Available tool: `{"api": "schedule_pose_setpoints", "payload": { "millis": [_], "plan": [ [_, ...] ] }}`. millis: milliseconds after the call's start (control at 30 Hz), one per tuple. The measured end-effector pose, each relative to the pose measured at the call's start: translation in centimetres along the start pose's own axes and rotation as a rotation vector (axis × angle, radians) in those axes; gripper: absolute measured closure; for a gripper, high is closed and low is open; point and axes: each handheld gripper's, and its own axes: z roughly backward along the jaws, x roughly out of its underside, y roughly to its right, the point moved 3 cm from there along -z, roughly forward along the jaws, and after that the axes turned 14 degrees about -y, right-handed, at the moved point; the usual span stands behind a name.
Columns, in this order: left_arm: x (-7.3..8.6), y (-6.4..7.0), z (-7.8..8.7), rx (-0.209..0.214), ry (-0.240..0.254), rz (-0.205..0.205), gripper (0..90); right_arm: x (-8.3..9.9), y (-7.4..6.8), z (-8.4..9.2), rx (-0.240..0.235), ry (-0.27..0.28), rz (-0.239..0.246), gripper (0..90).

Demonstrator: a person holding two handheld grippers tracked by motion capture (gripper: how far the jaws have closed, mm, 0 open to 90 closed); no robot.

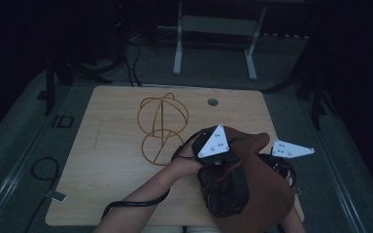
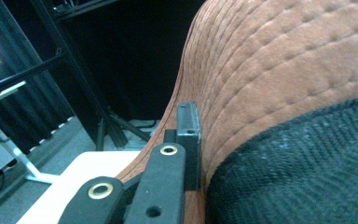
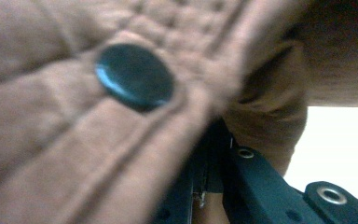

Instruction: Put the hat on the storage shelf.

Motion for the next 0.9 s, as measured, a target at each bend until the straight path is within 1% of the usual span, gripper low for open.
{"api": "schedule_pose_setpoints", "payload": {
  "millis": [33,67,100,167,200,233,267,300,333,367,400,467,533,633,667,733,767,867,900],
  "plan": [
    [0.0,0.0,0.0,-0.003,0.003,0.001,87.3,0.0,0.1,0.1,0.026,-0.001,-0.002,90.0],
    [0.1,0.0,0.1,0.001,0.004,0.003,87.2,0.0,0.1,0.3,0.042,-0.001,-0.001,90.0],
    [0.1,0.0,0.1,-0.001,0.004,0.002,87.3,-0.1,0.2,0.4,0.071,0.0,0.003,90.0],
    [0.1,-0.1,0.2,-0.003,0.004,0.01,87.3,-0.2,0.3,0.6,0.101,0.009,0.008,90.0],
    [0.1,-0.2,0.2,-0.007,0.001,0.014,87.3,-0.2,0.5,0.7,0.122,0.01,0.001,88.4],
    [0.2,-0.3,0.2,-0.017,0.002,0.02,87.3,-0.2,0.6,0.7,0.144,0.01,-0.006,71.6],
    [0.2,-0.4,0.2,-0.011,0.004,0.026,87.2,-0.3,0.7,0.7,0.159,0.005,-0.015,64.9],
    [0.2,-0.4,0.2,-0.004,0.006,0.029,87.2,-0.3,0.8,0.6,0.166,-0.003,-0.022,62.3],
    [0.2,-0.4,0.2,-0.004,0.006,0.029,87.3,-0.3,0.8,0.6,0.166,-0.003,-0.022,62.3],
    [0.2,-0.3,0.2,0.0,0.01,0.028,87.3,-0.3,0.8,0.6,0.184,0.0,-0.024,57.9],
    [0.2,-0.3,0.2,0.002,0.014,0.028,87.2,-0.4,0.7,0.5,0.189,0.007,-0.013,54.7],
    [0.2,-0.3,0.1,0.022,0.014,0.044,87.2,-0.5,0.7,0.5,0.188,0.009,0.0,53.7],
    [0.1,-0.2,-0.1,0.014,0.009,0.046,87.0,-0.6,0.8,0.4,0.187,0.006,-0.001,53.7],
    [-0.1,-0.1,-0.3,0.02,0.017,0.069,86.8,-0.6,0.9,0.4,0.178,0.022,-0.011,56.9],
    [-0.1,-0.1,-0.4,0.017,0.012,0.063,86.8,-0.7,1.0,0.5,0.173,0.026,-0.02,58.5],
    [-0.2,-0.1,-0.4,0.018,0.008,0.064,86.6,-0.6,1.1,0.6,0.173,0.029,-0.027,61.7],
    [-0.2,-0.1,-0.5,0.02,0.005,0.063,86.6,-0.6,1.1,0.6,0.17,0.03,-0.034,66.7],
    [-0.2,-0.1,-0.4,0.035,0.007,0.059,85.8,-0.4,1.1,0.6,0.163,0.027,-0.03,82.3],
    [-0.3,-0.1,-0.3,0.037,0.006,0.056,85.5,-0.3,1.2,0.7,0.152,0.031,-0.033,85.7]
  ]
}}
